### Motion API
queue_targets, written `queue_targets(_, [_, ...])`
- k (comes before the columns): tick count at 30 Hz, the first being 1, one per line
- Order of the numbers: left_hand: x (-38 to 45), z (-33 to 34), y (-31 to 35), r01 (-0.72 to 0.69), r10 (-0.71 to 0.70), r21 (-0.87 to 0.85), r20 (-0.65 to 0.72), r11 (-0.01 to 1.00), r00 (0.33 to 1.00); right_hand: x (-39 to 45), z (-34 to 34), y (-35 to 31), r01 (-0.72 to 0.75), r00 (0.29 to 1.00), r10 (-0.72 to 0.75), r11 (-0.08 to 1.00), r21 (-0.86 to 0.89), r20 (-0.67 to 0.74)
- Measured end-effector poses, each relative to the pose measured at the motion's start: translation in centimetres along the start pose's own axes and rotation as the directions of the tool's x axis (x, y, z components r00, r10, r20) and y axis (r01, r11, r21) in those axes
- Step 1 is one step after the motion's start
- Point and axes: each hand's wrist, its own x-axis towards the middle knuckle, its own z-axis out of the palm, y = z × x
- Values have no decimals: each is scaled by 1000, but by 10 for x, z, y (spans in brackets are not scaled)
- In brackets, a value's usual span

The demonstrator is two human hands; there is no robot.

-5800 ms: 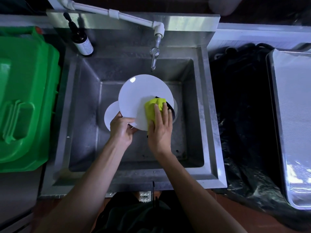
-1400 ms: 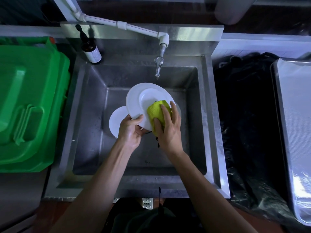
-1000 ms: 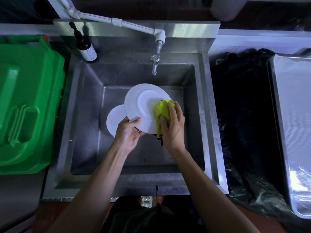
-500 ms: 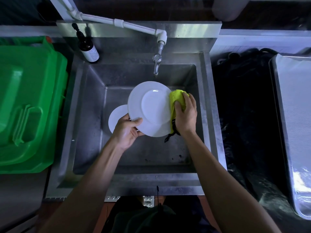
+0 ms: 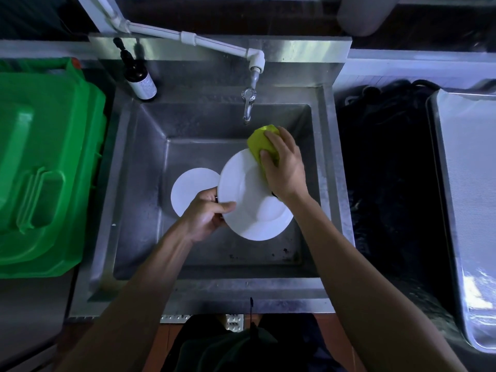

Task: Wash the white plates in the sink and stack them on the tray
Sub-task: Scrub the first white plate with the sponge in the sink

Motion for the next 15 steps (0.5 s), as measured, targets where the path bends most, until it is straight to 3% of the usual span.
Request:
queue_targets(9, [4, 1, -7, -19, 18, -22, -58, 1000, 998, -28, 27, -21, 260, 962, -260, 966, 5, 89])
queue_targets(15, [2, -3, -5, -49, 47, -32, -71, 998, 996, -44, 32, -18, 429, 882, -435, 900, 71, 181])
